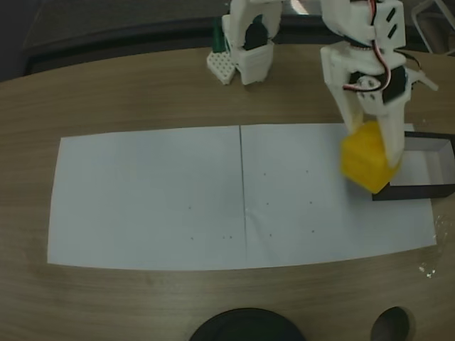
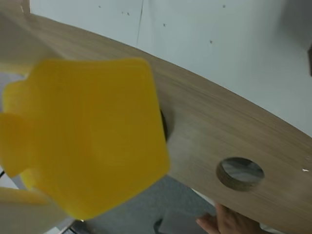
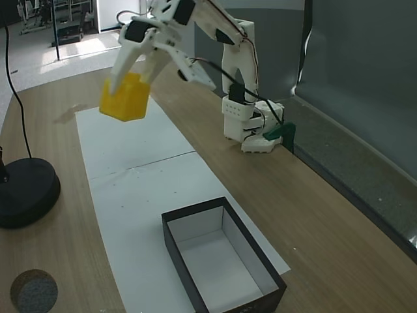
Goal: Grab a yellow square and put it in the box.
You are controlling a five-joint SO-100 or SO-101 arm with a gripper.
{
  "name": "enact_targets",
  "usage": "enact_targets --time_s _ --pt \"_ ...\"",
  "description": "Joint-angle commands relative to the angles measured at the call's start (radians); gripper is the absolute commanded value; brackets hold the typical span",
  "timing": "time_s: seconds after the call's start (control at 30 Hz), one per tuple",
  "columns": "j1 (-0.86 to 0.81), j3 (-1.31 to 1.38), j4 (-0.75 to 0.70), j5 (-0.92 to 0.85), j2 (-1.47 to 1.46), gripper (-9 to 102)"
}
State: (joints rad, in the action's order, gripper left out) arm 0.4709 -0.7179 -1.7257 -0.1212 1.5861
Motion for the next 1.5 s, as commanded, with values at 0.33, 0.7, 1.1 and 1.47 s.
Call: enact_targets --time_s 0.33,0.7,1.1,1.47 --pt "0.357 -0.021 0.262 0.002 -0.075 12" --pt "0.512 -0.021 0.304 0.049 -0.241 12" --pt "0.491 -0.028 0.304 0.048 -0.242 16" --pt "0.492 -0.025 0.293 0.048 -0.241 31"
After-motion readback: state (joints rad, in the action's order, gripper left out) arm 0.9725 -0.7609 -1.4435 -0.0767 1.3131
